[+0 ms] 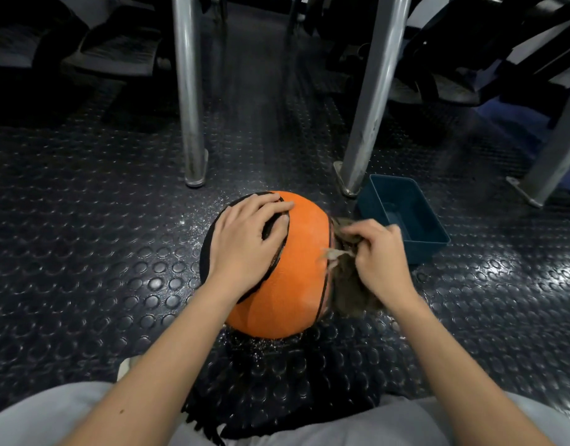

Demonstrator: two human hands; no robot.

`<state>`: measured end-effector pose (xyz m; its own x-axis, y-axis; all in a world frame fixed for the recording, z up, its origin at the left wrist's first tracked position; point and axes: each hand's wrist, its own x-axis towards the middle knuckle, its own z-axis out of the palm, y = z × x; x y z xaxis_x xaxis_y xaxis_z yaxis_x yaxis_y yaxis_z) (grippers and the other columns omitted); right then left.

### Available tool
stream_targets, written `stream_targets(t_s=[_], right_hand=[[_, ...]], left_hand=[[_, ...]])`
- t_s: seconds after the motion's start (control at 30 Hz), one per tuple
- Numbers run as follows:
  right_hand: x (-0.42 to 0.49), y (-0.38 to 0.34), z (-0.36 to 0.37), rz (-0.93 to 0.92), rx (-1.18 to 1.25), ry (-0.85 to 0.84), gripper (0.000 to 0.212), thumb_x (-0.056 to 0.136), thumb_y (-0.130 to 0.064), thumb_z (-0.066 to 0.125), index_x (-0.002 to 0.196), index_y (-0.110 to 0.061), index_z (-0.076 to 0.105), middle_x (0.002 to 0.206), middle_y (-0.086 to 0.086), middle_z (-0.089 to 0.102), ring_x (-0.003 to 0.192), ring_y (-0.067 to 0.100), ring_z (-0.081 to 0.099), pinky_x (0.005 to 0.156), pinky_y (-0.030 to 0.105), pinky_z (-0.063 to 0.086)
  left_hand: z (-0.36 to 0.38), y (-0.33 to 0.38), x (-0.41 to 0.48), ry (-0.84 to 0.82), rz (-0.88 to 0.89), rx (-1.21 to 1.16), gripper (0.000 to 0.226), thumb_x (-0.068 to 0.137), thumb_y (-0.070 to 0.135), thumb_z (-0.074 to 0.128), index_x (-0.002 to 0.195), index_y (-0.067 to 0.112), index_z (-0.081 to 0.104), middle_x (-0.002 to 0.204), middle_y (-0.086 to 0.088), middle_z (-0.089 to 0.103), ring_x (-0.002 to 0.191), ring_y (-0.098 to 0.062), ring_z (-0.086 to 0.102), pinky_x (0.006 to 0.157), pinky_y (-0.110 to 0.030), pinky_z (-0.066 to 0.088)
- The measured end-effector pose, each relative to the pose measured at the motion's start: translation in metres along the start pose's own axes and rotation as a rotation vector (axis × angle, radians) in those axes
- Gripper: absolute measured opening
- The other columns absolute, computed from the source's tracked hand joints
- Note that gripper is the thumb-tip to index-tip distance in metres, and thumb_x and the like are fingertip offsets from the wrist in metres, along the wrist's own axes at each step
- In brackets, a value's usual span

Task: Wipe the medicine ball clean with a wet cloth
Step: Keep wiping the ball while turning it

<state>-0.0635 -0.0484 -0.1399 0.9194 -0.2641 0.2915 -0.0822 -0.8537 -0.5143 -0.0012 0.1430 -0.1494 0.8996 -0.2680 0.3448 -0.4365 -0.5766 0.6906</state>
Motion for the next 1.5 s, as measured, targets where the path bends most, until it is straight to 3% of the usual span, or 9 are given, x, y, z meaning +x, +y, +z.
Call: stream_targets(t_s=[0.1,0.27,0.5,0.73,0.93,1.07,1.17,1.37,1.5], right_hand=[[0.006,-0.008,-0.017,0.034,0.031,0.079,0.047,0.085,0.016,0.04,0.105,-0.014,0.07,0.11,-0.002,0.066,0.093,0.017,0.037,0.077,-0.002,0.023],[-0.005,-0.053,-0.003,-0.363,0.066,0.065,0.042,0.08,0.003,0.038,0.098,-0.015,0.072,0.101,-0.013,0.061,0.088,0.02,0.043,0.082,0.005,0.027],[0.01,-0.005,-0.007,0.018,0.034,0.019,0.049,0.085,0.017,0.039,0.105,-0.014,0.07,0.106,-0.006,0.064,0.094,0.021,0.038,0.077,-0.001,0.024],[-0.004,-0.047,0.005,-0.35,0.094,0.071,0.044,0.079,0.008,0.041,0.099,-0.015,0.072,0.104,-0.014,0.059,0.088,0.019,0.04,0.083,0.004,0.027],[0.018,0.011,0.002,0.049,0.117,0.017,0.057,0.081,0.018,0.039,0.096,-0.028,0.067,0.096,-0.015,0.06,0.105,0.033,0.053,0.096,0.028,0.042],[0.008,-0.032,-0.008,-0.151,0.123,0.104,0.048,0.081,0.017,0.043,0.1,-0.017,0.072,0.099,-0.017,0.058,0.092,0.018,0.044,0.082,0.004,0.028],[-0.008,-0.048,0.001,-0.303,0.118,0.084,0.043,0.081,0.011,0.043,0.098,-0.015,0.072,0.102,-0.015,0.058,0.088,0.016,0.04,0.083,0.003,0.027],[0.01,0.012,0.006,0.078,0.114,0.019,0.05,0.083,0.018,0.039,0.101,-0.017,0.071,0.097,-0.012,0.061,0.104,0.03,0.051,0.088,0.007,0.03],[0.006,-0.025,-0.002,-0.104,0.123,0.106,0.048,0.082,0.017,0.041,0.101,-0.015,0.071,0.101,-0.012,0.061,0.093,0.019,0.042,0.08,0.001,0.025]], left_hand=[[0.0,0.001,-0.001,0.012,-0.003,0.003,0.037,0.091,0.048,0.034,0.12,0.045,0.056,0.132,0.025,0.047,0.131,-0.003,0.034,0.113,-0.035,0.019],[0.0,0.0,-0.001,0.024,0.013,0.027,0.044,0.089,0.051,0.029,0.121,0.041,0.057,0.133,0.022,0.049,0.129,-0.005,0.036,0.109,-0.031,0.02],[0.0,0.004,-0.002,-0.008,0.007,0.009,0.04,0.091,0.048,0.032,0.122,0.042,0.056,0.135,0.023,0.046,0.133,-0.006,0.032,0.113,-0.04,0.02],[0.001,0.001,0.001,0.016,0.015,0.016,0.049,0.086,0.053,0.026,0.121,0.041,0.058,0.133,0.02,0.05,0.128,-0.007,0.038,0.11,-0.036,0.024],[0.001,0.005,-0.002,-0.013,0.008,0.004,0.039,0.091,0.049,0.033,0.122,0.043,0.055,0.134,0.024,0.046,0.131,-0.003,0.033,0.113,-0.04,0.02],[0.001,0.001,0.001,0.016,-0.009,-0.002,0.039,0.09,0.049,0.033,0.12,0.042,0.057,0.132,0.024,0.048,0.128,-0.002,0.036,0.112,-0.039,0.022],[0.0,0.0,0.002,0.017,-0.009,-0.008,0.048,0.086,0.056,0.026,0.119,0.043,0.058,0.131,0.025,0.048,0.128,-0.002,0.035,0.112,-0.037,0.022],[0.0,0.005,0.0,-0.017,-0.001,0.008,0.04,0.09,0.05,0.032,0.122,0.043,0.055,0.134,0.025,0.045,0.131,-0.002,0.032,0.114,-0.04,0.02],[0.0,0.001,0.001,0.013,-0.009,-0.003,0.039,0.09,0.048,0.034,0.121,0.041,0.057,0.132,0.024,0.048,0.129,-0.003,0.036,0.112,-0.036,0.021]])
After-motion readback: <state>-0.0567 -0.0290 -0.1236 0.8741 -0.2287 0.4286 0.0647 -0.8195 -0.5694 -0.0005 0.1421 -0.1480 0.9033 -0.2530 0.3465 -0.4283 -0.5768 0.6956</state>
